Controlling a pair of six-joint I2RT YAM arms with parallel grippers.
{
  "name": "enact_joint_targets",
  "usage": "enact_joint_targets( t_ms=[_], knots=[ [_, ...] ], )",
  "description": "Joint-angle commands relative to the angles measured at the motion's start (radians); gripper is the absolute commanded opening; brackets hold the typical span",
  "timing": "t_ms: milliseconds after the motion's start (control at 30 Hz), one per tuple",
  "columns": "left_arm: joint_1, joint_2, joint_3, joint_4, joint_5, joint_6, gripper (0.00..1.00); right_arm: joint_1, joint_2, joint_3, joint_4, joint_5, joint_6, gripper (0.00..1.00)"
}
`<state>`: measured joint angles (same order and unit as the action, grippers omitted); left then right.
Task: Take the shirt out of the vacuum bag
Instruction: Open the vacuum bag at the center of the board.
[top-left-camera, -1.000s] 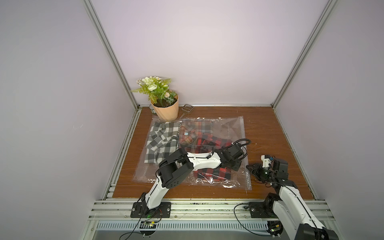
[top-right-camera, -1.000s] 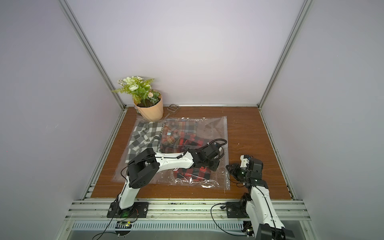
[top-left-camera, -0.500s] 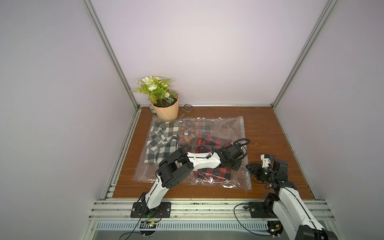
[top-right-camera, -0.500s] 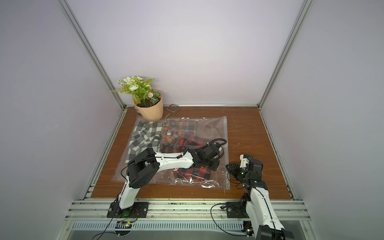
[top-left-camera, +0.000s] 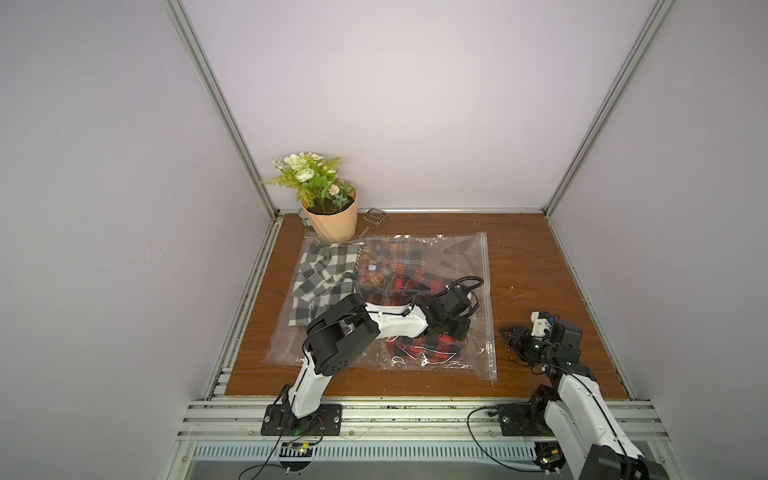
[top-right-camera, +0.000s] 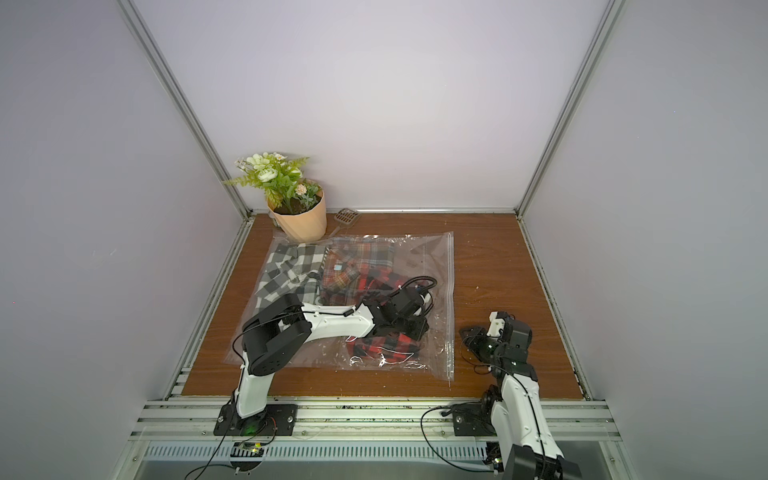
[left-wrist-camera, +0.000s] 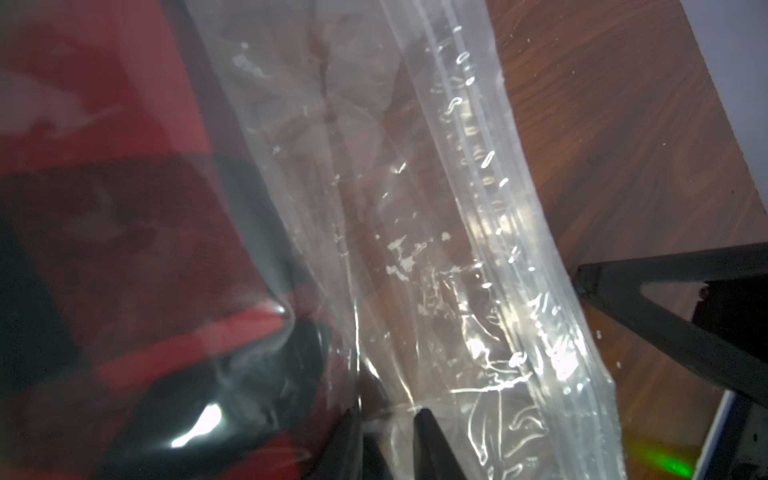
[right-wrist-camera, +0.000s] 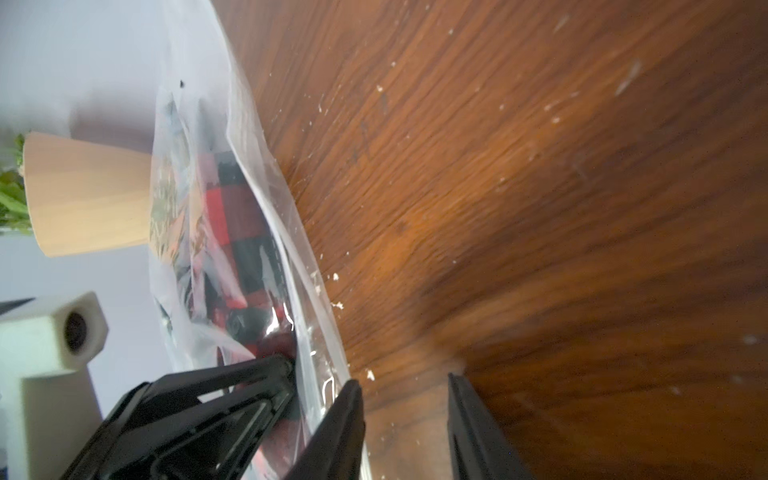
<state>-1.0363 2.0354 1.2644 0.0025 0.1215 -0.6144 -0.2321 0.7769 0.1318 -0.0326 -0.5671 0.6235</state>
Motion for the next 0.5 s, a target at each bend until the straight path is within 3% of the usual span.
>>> enact_joint_targets(
  t_ms=[0,467],
  knots=[
    [0.018,0.001,-0.033,-0.029,-0.010,-0.014,0.26,0.000,0.037,-0.011,0.040,-0.092,-0.025,0.37],
    [0.027,-0.002,-0.068,-0.002,0.004,-0.018,0.26,0.068,0.093,-0.025,0.083,-0.064,-0.021,0.30]
  ],
)
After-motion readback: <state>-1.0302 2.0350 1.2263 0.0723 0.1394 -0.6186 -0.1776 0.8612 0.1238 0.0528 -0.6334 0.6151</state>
